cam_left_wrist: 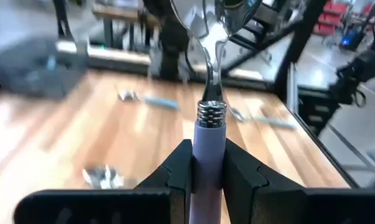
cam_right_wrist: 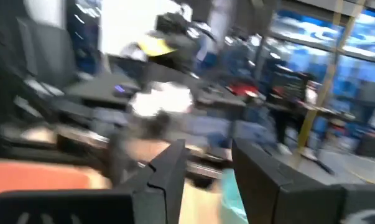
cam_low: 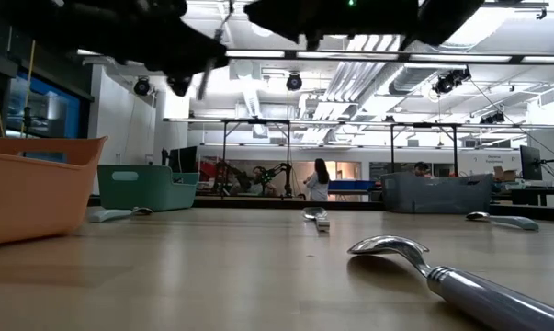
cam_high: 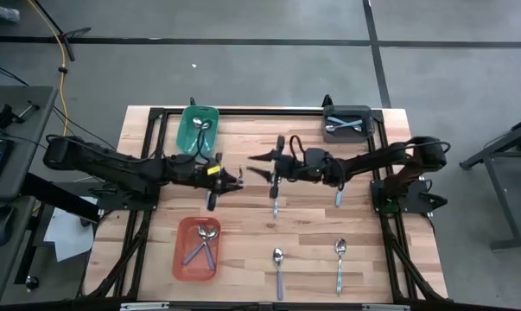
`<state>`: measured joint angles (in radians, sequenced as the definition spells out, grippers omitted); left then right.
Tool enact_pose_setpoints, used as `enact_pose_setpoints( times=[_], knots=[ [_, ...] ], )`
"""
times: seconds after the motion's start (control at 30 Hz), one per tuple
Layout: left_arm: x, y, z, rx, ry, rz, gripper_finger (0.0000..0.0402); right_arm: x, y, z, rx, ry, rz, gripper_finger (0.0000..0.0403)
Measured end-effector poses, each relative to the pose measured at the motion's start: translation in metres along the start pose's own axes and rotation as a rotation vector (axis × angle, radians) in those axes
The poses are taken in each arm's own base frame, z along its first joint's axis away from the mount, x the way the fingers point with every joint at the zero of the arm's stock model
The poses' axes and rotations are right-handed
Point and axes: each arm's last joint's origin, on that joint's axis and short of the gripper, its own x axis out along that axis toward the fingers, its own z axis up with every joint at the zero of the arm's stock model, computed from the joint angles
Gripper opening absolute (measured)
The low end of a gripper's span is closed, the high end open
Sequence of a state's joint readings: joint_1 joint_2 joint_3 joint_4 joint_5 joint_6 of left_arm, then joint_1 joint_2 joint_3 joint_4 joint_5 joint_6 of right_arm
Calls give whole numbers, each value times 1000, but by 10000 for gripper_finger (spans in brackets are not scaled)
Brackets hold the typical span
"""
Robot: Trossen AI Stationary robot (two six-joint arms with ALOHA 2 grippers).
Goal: Sort silverware by color (type)
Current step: Put the violet spoon into the orange bin
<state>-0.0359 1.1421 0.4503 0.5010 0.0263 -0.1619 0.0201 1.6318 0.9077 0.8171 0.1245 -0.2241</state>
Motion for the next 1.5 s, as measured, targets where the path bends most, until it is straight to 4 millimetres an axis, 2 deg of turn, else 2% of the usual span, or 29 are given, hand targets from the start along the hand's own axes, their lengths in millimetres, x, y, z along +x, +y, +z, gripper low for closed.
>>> enact_pose_setpoints(
  times=[0.13,0.33,0.5,0.67,0.73,0.87,1.13,1.5],
  knots=[
    [-15,-14,-1,-74,147,51,45,-12,-3,5,-67,104,-52,83],
    [-33,-53,12,-170,338,108,45,-30,-10,0,-105,210,-109,11],
    [-47,-86,15,-368,508,110,45,-41,-10,-12,-85,251,-123,11],
    [-57,-116,4,-543,670,170,45,-53,-5,-25,-45,288,-114,1],
    [-54,-129,-3,-601,702,186,45,-57,0,-31,-44,316,-118,2],
    [-47,-147,-29,-662,787,248,45,-63,7,-35,-46,333,-126,1],
    [-38,-167,-69,-710,911,366,45,-67,19,-31,-56,343,-107,0],
    [-32,-169,-95,-691,1017,472,53,-73,35,-28,-57,363,-116,0]
  ],
)
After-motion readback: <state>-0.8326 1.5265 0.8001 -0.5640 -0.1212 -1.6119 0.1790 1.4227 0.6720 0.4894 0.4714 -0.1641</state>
